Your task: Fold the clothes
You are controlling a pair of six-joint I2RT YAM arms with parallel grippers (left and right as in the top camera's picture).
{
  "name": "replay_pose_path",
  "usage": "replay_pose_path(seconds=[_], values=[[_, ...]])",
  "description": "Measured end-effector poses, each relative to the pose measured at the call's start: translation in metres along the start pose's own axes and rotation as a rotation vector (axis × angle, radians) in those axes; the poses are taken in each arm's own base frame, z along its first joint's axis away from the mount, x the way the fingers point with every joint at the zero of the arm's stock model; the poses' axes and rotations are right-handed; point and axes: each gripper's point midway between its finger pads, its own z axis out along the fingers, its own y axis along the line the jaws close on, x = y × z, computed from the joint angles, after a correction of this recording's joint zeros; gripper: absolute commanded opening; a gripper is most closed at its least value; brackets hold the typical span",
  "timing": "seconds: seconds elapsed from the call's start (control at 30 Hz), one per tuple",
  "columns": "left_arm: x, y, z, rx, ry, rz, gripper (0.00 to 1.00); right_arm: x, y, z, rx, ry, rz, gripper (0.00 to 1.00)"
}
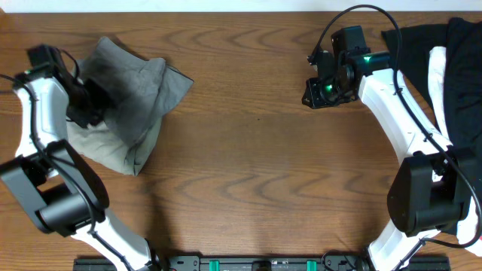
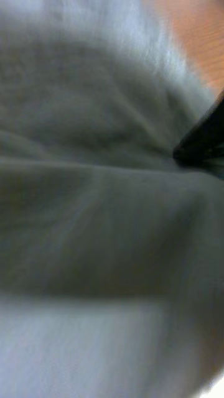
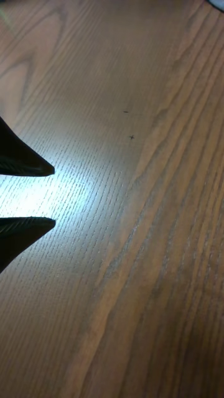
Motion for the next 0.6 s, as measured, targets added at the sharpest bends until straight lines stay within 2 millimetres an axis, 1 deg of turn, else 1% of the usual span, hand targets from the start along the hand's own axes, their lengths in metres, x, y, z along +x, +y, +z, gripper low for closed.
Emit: replay_pose_path(seconds=[0.07, 0.13, 0.23, 0.3, 0.37, 0.47, 0.53, 0.6], values=[[0.011, 0.015, 0.017, -0.048, 0.051, -0.017, 0.54, 0.000, 0.000, 0.000, 0.000, 0.001, 0.000, 0.22], [0.017, 0.021, 0.023, -0.067, 0.079, -0.017, 0.55, 0.001, 0.000, 0.000, 0.000, 0.005, 0.001, 0.23], [0.020, 0.021, 0.018, -0.069, 0.088, -0.003, 0.56, 0.002, 0.000, 0.000, 0.000, 0.009, 0.002, 0.24], [0.025, 0.020, 0.009, -0.068, 0.093, 0.005, 0.57, 0.003, 0.000, 0.000, 0.001, 0.011, 0.002, 0.24], [0.026, 0.016, -0.003, -0.055, 0.074, 0.019, 0.60, 0.003, 0.000, 0.000, 0.000, 0.014, 0.001, 0.25], [0.019, 0.002, -0.035, -0.002, -0.023, 0.063, 0.63, 0.003, 0.000, 0.000, 0.001, 0.014, -0.001, 0.26], [0.017, -0.008, -0.064, 0.041, -0.106, 0.092, 0.65, 0.003, 0.000, 0.000, 0.000, 0.011, -0.004, 0.26], [0.017, -0.019, -0.095, 0.085, -0.189, 0.125, 0.64, 0.002, 0.000, 0.000, 0.000, 0.007, -0.010, 0.27]])
